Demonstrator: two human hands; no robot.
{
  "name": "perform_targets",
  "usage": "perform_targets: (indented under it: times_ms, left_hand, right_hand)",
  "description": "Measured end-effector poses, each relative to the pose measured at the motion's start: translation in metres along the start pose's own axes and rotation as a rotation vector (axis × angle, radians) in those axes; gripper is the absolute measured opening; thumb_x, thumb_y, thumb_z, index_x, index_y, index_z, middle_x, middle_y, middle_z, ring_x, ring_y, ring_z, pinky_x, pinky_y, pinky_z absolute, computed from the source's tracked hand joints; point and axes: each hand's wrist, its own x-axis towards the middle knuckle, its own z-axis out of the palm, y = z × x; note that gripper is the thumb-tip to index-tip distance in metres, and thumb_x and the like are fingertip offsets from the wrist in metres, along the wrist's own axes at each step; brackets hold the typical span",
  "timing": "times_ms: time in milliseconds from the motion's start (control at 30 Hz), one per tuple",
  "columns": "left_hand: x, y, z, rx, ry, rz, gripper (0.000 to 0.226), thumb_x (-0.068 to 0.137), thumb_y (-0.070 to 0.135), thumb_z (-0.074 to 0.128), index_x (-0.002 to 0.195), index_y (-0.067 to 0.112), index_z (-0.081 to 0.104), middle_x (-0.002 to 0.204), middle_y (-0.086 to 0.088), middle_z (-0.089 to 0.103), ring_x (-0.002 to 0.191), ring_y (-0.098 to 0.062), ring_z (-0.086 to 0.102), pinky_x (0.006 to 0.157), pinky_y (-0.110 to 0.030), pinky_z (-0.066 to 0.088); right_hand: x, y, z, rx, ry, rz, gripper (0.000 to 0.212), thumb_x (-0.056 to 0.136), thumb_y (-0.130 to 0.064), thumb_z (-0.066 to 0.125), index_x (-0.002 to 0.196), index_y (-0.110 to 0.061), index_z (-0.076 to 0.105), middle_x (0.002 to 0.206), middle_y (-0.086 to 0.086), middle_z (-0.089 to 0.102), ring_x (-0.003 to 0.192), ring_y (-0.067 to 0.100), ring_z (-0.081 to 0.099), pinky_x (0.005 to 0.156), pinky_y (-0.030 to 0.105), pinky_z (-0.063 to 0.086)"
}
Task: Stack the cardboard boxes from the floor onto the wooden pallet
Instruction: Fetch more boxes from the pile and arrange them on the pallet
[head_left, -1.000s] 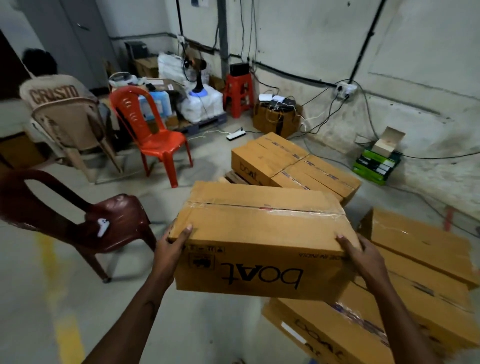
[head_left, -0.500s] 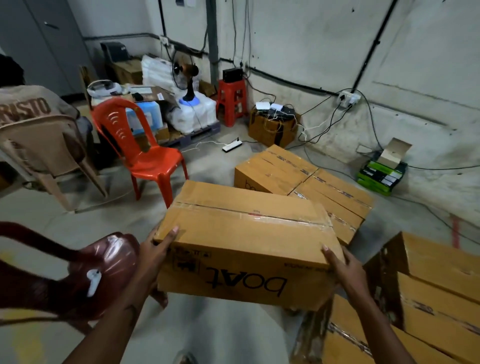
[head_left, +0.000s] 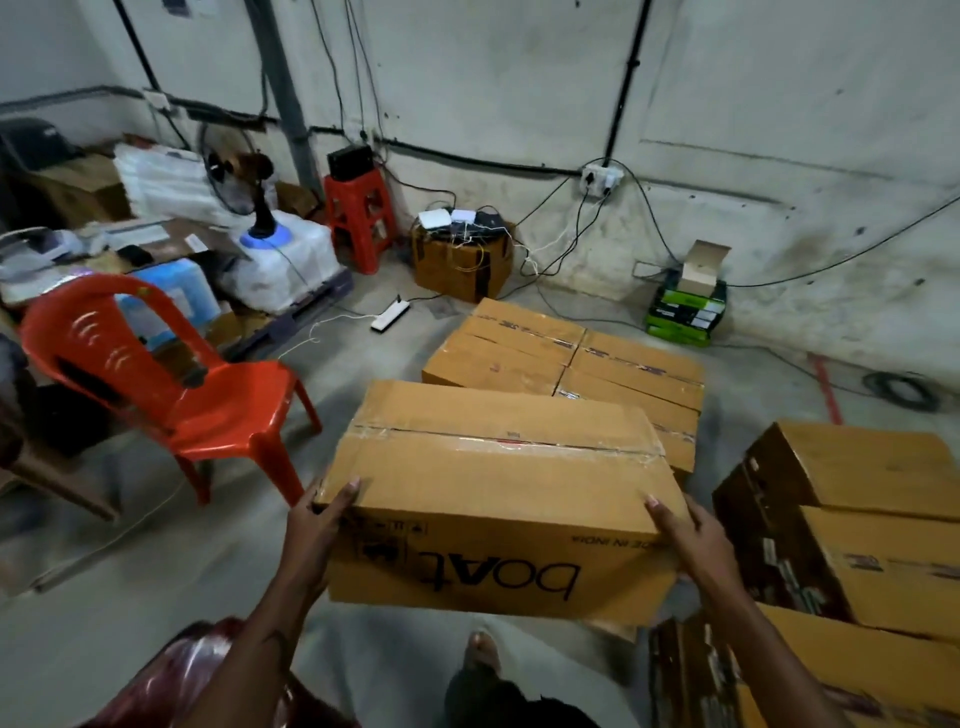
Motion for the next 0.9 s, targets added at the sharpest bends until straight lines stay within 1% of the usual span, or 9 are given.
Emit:
perform_targets:
  times_ms: [167,333,400,467,633,700,733,800,900]
  left_hand:
    - [0.090,-0.005,0.000,0.036,-0.027,-0.082,0.070,0.084,0.045,0.081,0.148,0.031,0.055,0.133,-0.001,0.063,0.121,-0.027,0.060,0.086,-0.043,0.054]
    - [0.194,-0.006,0.004,0.057,-0.060,-0.214,0.066,0.095,0.030,0.071,0.156,0.027,0.045,0.140,-0.007,0.055,0.130,-0.035,0.052,0.082,-0.045,0.053]
    - [0.236,-0.004,0.006,0.049,-0.085,-0.256,0.061,0.097,0.023,0.069,0.154,0.026,0.047,0.134,-0.005,0.057,0.127,-0.034,0.052,0.086,-0.049,0.053]
    - [0.274,-0.008,0.007,0.095,-0.093,-0.292,0.058,0.098,0.019,0.068,0.153,0.028,0.048,0.134,-0.006,0.057,0.126,-0.035,0.053,0.085,-0.050,0.054]
    - [0.352,-0.023,0.008,0.234,-0.077,-0.323,0.050,0.100,0.018,0.065,0.148,0.025,0.052,0.134,-0.009,0.058,0.115,-0.030,0.059,0.083,-0.049,0.056]
    - [0.384,-0.030,0.008,0.313,-0.061,-0.327,0.047,0.098,0.025,0.069,0.142,0.019,0.053,0.133,-0.012,0.060,0.110,-0.031,0.062,0.082,-0.050,0.057]
    - [0.400,-0.036,0.007,0.354,-0.068,-0.341,0.051,0.097,0.030,0.071,0.142,0.017,0.053,0.134,-0.013,0.060,0.110,-0.033,0.062,0.083,-0.053,0.058]
    - [0.432,-0.048,0.003,0.398,-0.092,-0.370,0.060,0.094,0.037,0.074,0.144,0.015,0.049,0.133,-0.011,0.058,0.113,-0.035,0.061,0.088,-0.058,0.058]
    - [0.471,-0.070,-0.005,0.410,-0.108,-0.404,0.072,0.088,0.047,0.079,0.144,0.017,0.045,0.131,-0.009,0.057,0.115,-0.038,0.061,0.088,-0.062,0.058]
  right_hand:
    - [0.061,-0.011,0.050,-0.017,0.038,0.059,0.084,0.090,-0.064,0.069,0.159,-0.021,0.046,0.148,0.017,0.056,0.114,0.027,0.054,0.100,0.063,0.054]
    - [0.139,-0.019,0.111,-0.033,0.057,0.235,0.089,0.086,-0.067,0.071,0.159,-0.022,0.047,0.151,0.016,0.057,0.126,0.037,0.058,0.106,0.060,0.051]
    - [0.164,-0.021,0.137,0.037,0.050,0.282,0.096,0.082,-0.071,0.074,0.160,-0.022,0.046,0.150,0.016,0.057,0.117,0.033,0.058,0.104,0.059,0.052]
    - [0.185,-0.019,0.160,0.083,0.054,0.336,0.114,0.068,-0.082,0.078,0.160,-0.024,0.044,0.147,0.015,0.058,0.114,0.031,0.059,0.096,0.057,0.057]
    - [0.213,-0.002,0.212,0.159,0.077,0.371,0.116,0.061,-0.088,0.076,0.157,-0.029,0.047,0.141,0.010,0.061,0.116,0.035,0.063,0.084,0.051,0.061]
    - [0.216,-0.005,0.233,0.175,0.083,0.377,0.109,0.063,-0.083,0.077,0.154,-0.027,0.051,0.136,0.009,0.064,0.113,0.035,0.065,0.075,0.041,0.058]
    - [0.219,-0.006,0.244,0.186,0.091,0.396,0.100,0.071,-0.079,0.079,0.153,-0.028,0.053,0.135,0.008,0.065,0.113,0.035,0.065,0.075,0.041,0.058]
    - [0.226,-0.001,0.268,0.193,0.118,0.439,0.084,0.084,-0.064,0.079,0.155,-0.029,0.051,0.140,0.009,0.063,0.117,0.036,0.063,0.081,0.047,0.060]
    - [0.234,0.000,0.303,0.217,0.155,0.493,0.073,0.089,-0.050,0.080,0.154,-0.032,0.050,0.138,0.008,0.062,0.113,0.032,0.063,0.090,0.054,0.060]
